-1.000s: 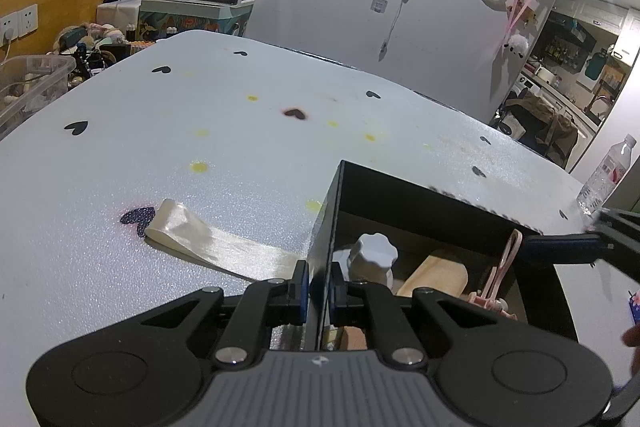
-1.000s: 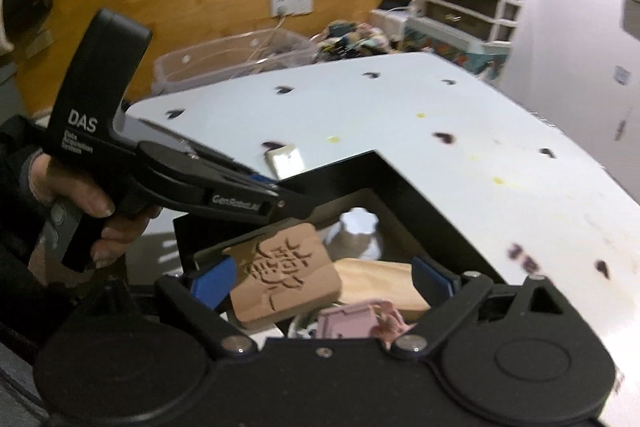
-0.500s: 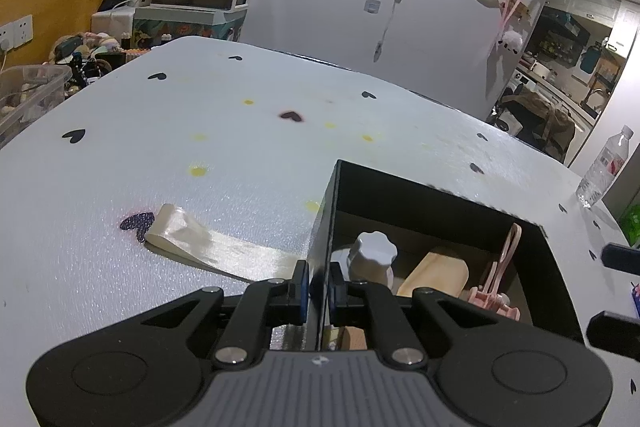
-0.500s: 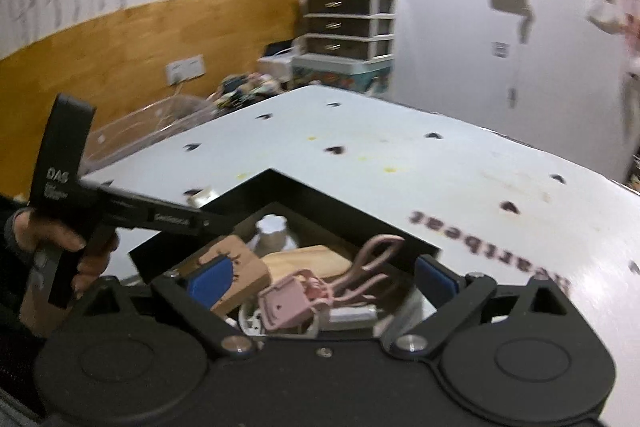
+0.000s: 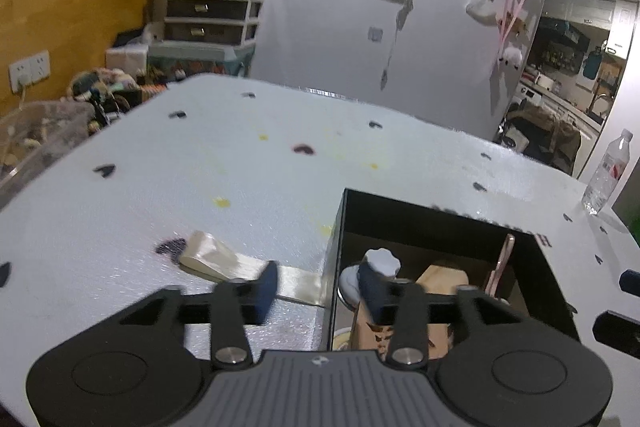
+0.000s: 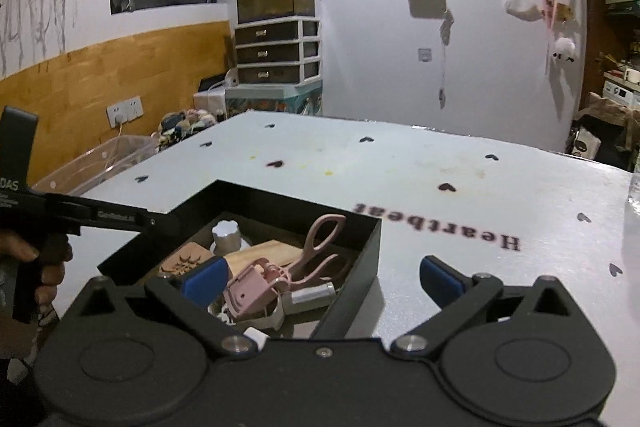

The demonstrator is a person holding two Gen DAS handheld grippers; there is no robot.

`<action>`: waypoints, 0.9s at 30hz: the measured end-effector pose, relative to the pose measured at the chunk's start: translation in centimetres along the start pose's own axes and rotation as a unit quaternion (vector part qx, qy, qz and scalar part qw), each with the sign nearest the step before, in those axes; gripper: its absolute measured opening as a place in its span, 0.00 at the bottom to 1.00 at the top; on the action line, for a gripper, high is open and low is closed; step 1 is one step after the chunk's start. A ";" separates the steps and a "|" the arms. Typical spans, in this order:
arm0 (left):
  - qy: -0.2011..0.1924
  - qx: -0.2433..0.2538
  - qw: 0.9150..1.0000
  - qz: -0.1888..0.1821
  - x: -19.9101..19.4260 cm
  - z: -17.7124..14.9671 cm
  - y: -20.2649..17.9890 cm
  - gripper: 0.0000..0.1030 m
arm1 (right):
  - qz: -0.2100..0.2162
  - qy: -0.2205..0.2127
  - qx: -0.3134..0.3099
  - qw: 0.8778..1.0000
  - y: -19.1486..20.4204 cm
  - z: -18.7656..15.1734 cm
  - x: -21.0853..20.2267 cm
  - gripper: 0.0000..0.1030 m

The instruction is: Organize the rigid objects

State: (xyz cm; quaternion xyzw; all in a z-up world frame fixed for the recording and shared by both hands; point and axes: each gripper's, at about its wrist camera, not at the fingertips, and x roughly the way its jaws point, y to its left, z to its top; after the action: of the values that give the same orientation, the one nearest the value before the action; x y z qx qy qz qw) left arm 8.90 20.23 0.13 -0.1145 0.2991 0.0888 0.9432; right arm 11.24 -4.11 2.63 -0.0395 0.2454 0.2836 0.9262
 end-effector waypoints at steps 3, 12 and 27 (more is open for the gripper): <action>-0.027 0.015 1.000 0.001 -2.3 -0.3 -0.7 0.79 | -0.006 -0.015 -0.001 1.000 0.3 -0.2 -1.0 1.00; -0.081 0.038 0.996 -0.008 -7.8 -2.5 -2.9 0.97 | -0.029 -0.048 0.011 0.998 0.7 -1.9 -3.9 1.00; -0.136 0.075 0.988 -0.003 -11.8 -7.0 -5.2 1.00 | -0.082 -0.091 0.037 0.992 -0.2 -5.0 -8.9 1.00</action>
State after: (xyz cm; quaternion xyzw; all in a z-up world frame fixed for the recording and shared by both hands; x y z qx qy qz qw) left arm -3.17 12.16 2.30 -0.0313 0.1733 0.0783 0.9812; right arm 2.74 -9.82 2.44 0.0010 0.1666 0.2000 0.9655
